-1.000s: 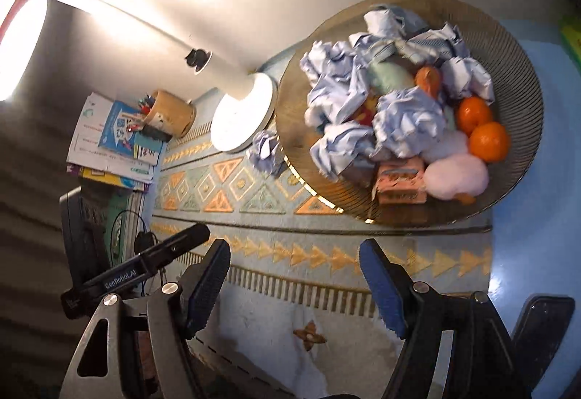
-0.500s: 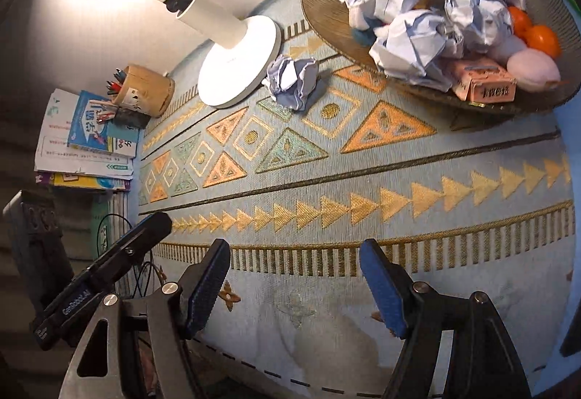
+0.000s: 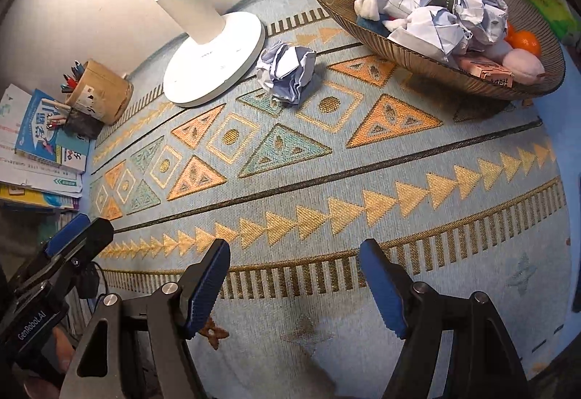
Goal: Organize objects
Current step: 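Withdraw both tools from the bowl back over the rug, then grasp the last crumpled paper ball with the right tool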
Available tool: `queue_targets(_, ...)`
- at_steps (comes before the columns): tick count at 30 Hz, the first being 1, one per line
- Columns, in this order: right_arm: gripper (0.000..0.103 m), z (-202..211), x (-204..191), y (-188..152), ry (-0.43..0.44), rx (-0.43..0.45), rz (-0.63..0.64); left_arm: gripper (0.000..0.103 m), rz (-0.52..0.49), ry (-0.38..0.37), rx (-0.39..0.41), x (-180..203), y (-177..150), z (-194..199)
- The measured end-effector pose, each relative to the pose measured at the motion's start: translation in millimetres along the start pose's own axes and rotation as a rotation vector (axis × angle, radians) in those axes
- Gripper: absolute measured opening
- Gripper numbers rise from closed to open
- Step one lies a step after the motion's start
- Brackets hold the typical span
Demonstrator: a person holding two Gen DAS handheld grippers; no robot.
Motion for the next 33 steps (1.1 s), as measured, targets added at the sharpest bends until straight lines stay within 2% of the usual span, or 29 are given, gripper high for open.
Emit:
queue_targets(9, 0.072, -8, 4, 11, -0.057, 0.007, -0.02, 0.077, -0.011, -0.025, -0.037, -2, 2, -25)
queue_targets(15, 0.072, -26, 0, 10, -0.101, -0.023, 0.025, 0.077, 0.02, -0.002, -0.061, -15, 0, -41)
queue_targets(19, 0.072, -31, -5, 17, -0.117, -0.007, 0.064, 0.077, 0.028, 0.016, -0.06, -23, 2, -45)
queue_targets(30, 0.072, -40, -14, 70, -0.129, 0.111, 0.092, 0.077, 0.043, 0.032, -0.063, -31, 6, -50)
queue_targets(33, 0.072, -50, -14, 83, -0.118, 0.111, 0.066, 0.077, 0.055, 0.034, -0.059, -34, 8, -50)
Point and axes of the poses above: each gripper's, at about its wrist camera, not at the fingertips, and z roughly against the way its jaws point, x to its right, y to its top, the point moved 4 cm from there along -z, roughly the way its jaws point, and after that the axes turned 15 degrees about x, right-handed, at the moved point
